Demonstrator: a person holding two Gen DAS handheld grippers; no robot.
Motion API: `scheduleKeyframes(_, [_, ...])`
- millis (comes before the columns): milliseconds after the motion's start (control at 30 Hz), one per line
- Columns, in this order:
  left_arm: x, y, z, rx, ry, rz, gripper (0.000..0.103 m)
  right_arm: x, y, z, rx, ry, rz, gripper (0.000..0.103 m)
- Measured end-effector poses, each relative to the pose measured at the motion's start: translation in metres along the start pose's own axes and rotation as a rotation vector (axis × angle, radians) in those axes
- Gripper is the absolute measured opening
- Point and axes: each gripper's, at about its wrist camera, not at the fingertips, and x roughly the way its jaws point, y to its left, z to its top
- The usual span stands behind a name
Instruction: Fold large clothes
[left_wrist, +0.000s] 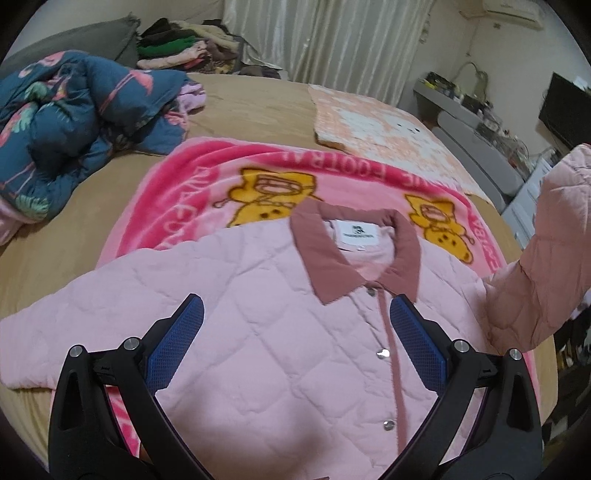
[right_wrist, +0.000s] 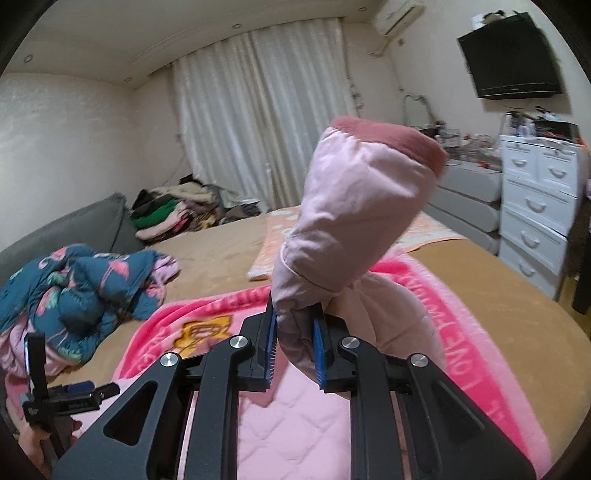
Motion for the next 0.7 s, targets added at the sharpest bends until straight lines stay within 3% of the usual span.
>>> scheduleKeyframes(333, [0.007,0.05,-0.008,-0.119,0.009,-0.044,0.095,0.051,0.072,-0.046,-0.085,0.103,0.118,0.016])
scheduleKeyframes(567, [0.02,0.067,-0.023,-0.238,0.078,-0.187,0.095,0.091,0.119,-0.111,-0.14,0.234,0.186,0.016])
scheduleKeyframes(700, [0.027,0.069,-0.028,-0.266,0.104,-0.221,0.095,0.107,0.138,-0.151,-0.179,0.315,0.203,0.016])
